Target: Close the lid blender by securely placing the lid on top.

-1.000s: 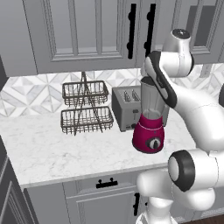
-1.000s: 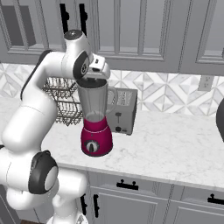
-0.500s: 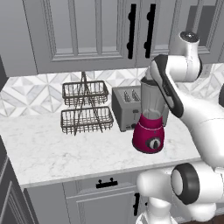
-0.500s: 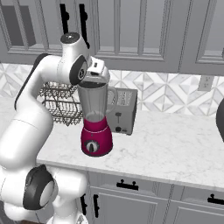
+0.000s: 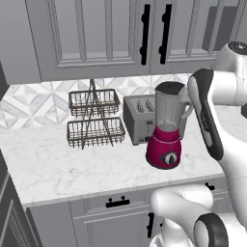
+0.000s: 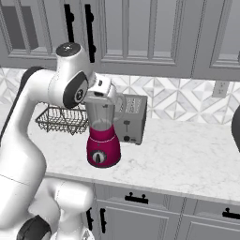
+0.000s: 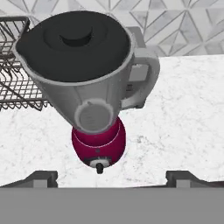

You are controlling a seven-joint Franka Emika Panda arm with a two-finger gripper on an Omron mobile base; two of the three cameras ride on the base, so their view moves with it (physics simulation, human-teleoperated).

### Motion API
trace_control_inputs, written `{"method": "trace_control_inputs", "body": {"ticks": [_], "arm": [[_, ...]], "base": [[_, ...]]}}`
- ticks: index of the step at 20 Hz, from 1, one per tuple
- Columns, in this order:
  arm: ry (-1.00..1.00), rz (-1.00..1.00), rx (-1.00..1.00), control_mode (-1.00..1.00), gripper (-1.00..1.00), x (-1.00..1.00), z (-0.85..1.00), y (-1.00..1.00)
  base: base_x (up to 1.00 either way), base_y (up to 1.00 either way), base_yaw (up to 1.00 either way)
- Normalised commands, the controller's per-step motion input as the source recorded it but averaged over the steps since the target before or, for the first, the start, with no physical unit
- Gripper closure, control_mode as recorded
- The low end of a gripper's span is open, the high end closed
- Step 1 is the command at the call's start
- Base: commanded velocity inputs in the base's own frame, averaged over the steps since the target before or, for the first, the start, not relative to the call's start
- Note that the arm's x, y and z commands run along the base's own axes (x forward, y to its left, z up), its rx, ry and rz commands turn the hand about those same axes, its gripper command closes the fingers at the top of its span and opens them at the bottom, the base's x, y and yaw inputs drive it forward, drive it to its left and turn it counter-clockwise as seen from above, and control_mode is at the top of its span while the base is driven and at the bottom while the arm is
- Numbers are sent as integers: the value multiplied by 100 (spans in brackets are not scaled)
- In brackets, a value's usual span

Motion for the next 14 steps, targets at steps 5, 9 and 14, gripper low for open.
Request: {"method": "trace_control_inputs", "body": {"ticks": [5,9,14], "arm": [[-8,0,2,-100,-100,-81,-3,-53],[0,-1,1,-100,-100,-6,-13,-47],[0,0,0,-100,-100,-17,-15,-38]], "base": [[0,0,0],[0,0,0],[0,0,0]]}}
